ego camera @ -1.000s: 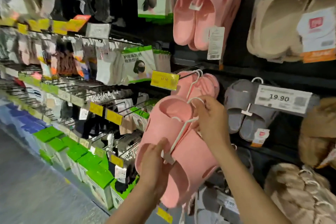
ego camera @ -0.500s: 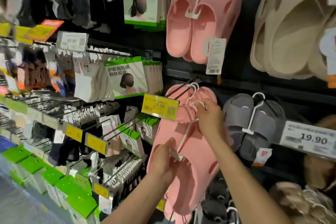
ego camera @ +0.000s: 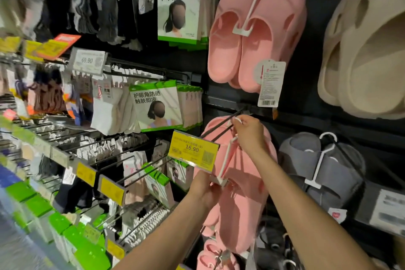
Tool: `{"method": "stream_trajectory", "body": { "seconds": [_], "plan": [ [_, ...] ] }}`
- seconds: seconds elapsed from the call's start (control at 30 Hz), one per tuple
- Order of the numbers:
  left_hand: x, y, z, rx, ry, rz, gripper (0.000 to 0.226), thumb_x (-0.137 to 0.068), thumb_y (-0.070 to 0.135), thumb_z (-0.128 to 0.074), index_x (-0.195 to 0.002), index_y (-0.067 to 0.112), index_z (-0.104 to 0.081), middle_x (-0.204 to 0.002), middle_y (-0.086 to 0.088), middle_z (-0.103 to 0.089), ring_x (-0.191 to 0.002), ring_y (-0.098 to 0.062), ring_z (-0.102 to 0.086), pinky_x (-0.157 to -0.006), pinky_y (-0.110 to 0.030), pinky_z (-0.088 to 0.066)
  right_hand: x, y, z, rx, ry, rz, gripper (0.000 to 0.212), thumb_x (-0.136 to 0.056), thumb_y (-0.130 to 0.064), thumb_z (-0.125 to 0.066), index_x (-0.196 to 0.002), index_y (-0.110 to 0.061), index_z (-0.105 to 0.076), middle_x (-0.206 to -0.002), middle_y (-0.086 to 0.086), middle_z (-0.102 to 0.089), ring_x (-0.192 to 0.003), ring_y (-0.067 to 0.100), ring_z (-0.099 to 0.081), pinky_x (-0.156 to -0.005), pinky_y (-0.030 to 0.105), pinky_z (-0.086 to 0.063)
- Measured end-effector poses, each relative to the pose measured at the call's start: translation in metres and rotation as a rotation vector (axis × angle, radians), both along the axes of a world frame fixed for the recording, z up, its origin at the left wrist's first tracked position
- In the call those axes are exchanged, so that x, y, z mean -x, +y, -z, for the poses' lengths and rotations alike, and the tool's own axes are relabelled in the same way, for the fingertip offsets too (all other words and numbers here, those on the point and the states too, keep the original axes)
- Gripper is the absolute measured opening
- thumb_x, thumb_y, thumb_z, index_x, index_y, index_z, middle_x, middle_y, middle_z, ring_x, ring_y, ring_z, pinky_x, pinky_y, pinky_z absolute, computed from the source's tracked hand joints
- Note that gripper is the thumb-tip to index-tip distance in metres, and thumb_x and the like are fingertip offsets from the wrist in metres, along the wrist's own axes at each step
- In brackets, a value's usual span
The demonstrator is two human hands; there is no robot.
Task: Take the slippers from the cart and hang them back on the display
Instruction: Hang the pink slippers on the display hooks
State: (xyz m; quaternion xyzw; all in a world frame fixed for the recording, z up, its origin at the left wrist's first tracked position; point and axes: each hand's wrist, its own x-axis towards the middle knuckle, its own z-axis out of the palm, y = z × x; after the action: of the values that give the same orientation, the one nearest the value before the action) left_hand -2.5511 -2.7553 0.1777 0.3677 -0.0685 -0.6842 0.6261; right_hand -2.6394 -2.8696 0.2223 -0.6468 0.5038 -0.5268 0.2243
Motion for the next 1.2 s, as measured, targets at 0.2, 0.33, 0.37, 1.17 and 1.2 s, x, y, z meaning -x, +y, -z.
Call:
{"method": "stream_trajectory", "body": {
  "seconds": [0.2,0.33,0.37,1.17,1.2],
  "plan": [
    [-0.004,-0.016,0.004,-0.036,0.122,-0.067,0.034,-0.098,-0.001,-0.032,-0.066,0.002,-0.041,-0.057,-0.013,-0.045,-0.040,-0.031,-0.052,-0.028,-0.032,-0.046,-0.008,-0.017,0.003,-0.070,0.057,-0.006,0.040,-0.092,-0.003,-0.042,-0.053,-0.015,-0.047,-0.054,0.005,-0.048,-0.033,0.009,-0.045,-0.032,0.018,-0.032],
    [-0.008,-0.026,0.017,-0.055,0.066,-0.069,0.036,-0.097,-0.003,-0.030,-0.064,0.002,-0.041,-0.063,-0.015,-0.047,-0.052,-0.029,-0.050,-0.035,-0.029,-0.048,-0.009,-0.016,0.007,-0.074,0.068,-0.024,0.030,-0.096,-0.007,-0.041,-0.070,-0.002,-0.055,-0.057,0.002,-0.041,-0.044,0.016,-0.043,-0.032,0.016,-0.031],
    [-0.008,-0.029,0.021,-0.057,0.056,-0.070,0.037,-0.096,-0.006,-0.027,-0.063,0.005,-0.039,-0.066,-0.012,-0.044,-0.053,-0.026,-0.045,-0.040,-0.030,-0.046,-0.008,-0.016,0.008,-0.068,0.071,-0.021,0.030,-0.097,-0.010,-0.041,-0.071,-0.004,-0.054,-0.058,0.003,-0.041,-0.046,0.017,-0.042,-0.033,0.015,-0.031],
    [-0.023,0.092,-0.016,0.491,-2.064,0.400,0.036,-0.086,0.039,-0.051,-0.103,0.013,-0.068,-0.107,-0.011,-0.068,-0.105,-0.030,-0.060,-0.093,-0.033,-0.045,0.047,0.235,-0.016,0.015,0.533,0.289,0.031,-0.090,-0.029,-0.057,-0.113,-0.008,-0.061,-0.103,0.013,-0.064,-0.097,0.030,-0.059,-0.082,0.037,-0.049],
    [-0.016,0.111,-0.018,0.559,-2.156,0.412,0.034,-0.088,0.038,-0.051,-0.106,0.014,-0.066,-0.111,-0.010,-0.066,-0.106,-0.030,-0.059,-0.094,-0.033,-0.044,0.054,0.258,-0.008,-0.011,0.534,0.306,0.030,-0.090,-0.029,-0.058,-0.109,-0.008,-0.062,-0.100,0.013,-0.065,-0.095,0.029,-0.060,-0.081,0.038,-0.050]
  ]
}}
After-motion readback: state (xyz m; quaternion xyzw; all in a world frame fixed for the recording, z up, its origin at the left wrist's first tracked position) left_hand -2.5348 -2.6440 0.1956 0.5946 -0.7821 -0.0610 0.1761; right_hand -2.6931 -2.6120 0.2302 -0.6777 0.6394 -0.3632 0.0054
